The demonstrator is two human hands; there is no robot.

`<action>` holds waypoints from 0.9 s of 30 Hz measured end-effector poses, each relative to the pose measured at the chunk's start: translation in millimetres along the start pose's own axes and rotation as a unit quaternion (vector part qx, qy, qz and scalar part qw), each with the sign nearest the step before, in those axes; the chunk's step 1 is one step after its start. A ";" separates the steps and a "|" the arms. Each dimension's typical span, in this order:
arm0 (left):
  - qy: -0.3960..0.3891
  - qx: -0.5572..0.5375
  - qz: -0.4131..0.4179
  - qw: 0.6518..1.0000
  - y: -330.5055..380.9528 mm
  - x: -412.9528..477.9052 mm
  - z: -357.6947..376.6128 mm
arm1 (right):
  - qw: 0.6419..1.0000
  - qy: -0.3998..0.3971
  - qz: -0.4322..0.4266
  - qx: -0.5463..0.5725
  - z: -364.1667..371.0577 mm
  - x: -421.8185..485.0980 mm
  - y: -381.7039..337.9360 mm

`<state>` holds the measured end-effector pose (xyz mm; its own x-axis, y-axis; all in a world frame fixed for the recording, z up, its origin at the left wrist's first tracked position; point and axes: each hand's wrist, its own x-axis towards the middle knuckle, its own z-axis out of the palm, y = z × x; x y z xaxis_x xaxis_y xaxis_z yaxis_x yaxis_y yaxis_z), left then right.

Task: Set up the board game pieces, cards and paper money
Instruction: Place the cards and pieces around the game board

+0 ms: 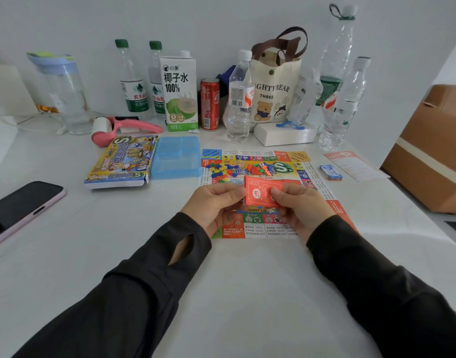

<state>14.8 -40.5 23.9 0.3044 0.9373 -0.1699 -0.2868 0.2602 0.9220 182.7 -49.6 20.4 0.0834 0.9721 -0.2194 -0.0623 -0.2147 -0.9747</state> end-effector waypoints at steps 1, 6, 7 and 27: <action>-0.001 0.001 0.000 1.000 -0.2 0.6 -0.5 | 1.000 0.001 -0.001 0.002 -0.5 -0.5 -0.5; 0.002 0.027 0.004 1.000 -1.7 2.3 -2.0 | 0.999 0.012 -0.021 -0.035 -1.9 -1.4 -1.8; 0.004 0.032 0.005 0.999 -2.2 2.8 -2.8 | 0.999 0.011 -0.026 -0.045 -1.9 -1.5 -1.8; -0.055 -0.012 0.021 0.998 1.4 -2.9 -6.0 | 0.996 -0.079 0.023 0.047 5.9 -8.3 0.6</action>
<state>8.1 -41.5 23.6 0.3894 0.9166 -0.0903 -0.3226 0.2276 0.9188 176.1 -57.2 21.9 -0.0781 0.9659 -0.2468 -0.1567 -0.2564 -0.9538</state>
